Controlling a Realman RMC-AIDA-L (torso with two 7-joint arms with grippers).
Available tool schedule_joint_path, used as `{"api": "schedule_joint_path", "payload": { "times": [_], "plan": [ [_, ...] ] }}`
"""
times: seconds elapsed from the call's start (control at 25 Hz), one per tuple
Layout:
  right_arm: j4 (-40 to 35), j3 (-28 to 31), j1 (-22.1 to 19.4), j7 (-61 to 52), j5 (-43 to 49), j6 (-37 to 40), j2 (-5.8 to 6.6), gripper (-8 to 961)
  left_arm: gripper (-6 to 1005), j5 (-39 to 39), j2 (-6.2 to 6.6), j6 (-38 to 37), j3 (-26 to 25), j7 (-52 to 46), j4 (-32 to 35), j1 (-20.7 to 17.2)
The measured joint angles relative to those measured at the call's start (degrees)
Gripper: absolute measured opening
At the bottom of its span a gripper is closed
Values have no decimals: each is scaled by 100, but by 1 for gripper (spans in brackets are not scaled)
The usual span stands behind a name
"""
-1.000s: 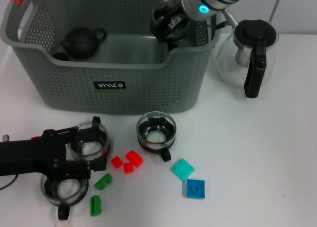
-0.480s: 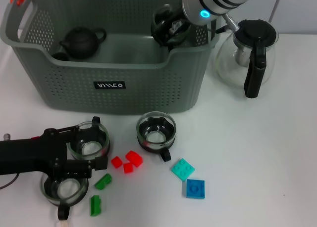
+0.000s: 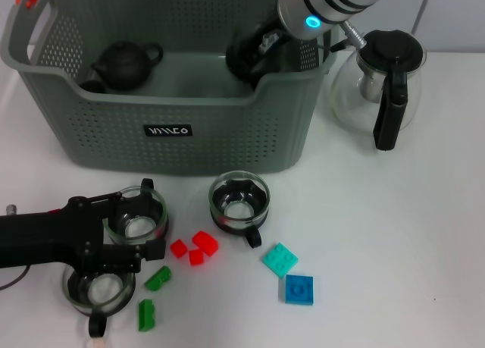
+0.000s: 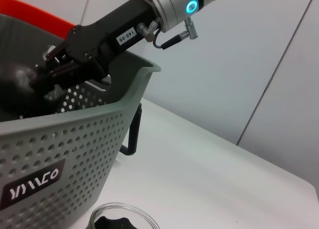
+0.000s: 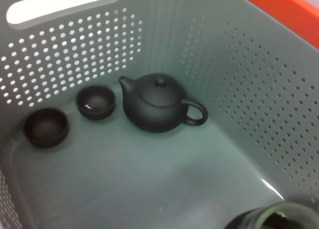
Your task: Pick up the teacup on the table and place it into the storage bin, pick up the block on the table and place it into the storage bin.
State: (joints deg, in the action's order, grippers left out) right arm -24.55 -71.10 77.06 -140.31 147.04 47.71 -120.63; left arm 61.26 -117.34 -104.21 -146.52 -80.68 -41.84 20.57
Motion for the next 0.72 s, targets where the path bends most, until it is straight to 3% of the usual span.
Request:
{"api": "schedule_joint_path", "payload": {
  "times": [0.08,0.2,0.4,0.72],
  "plan": [
    [0,0,1,-4,0,1,3,74,905,0,1,-6,0,0,0,0],
    [-14,0,1,-10,-3,10,10,278,905,0,1,-8,0,0,0,0],
    [-55,34,-7,-14,-6,83,21,497,904,0,1,-17,-73,0,0,-5],
    [-1124,62,-214,-89,-10,1036,40,497,904,0,1,-21,-154,0,-7,-9]
  ]
}}
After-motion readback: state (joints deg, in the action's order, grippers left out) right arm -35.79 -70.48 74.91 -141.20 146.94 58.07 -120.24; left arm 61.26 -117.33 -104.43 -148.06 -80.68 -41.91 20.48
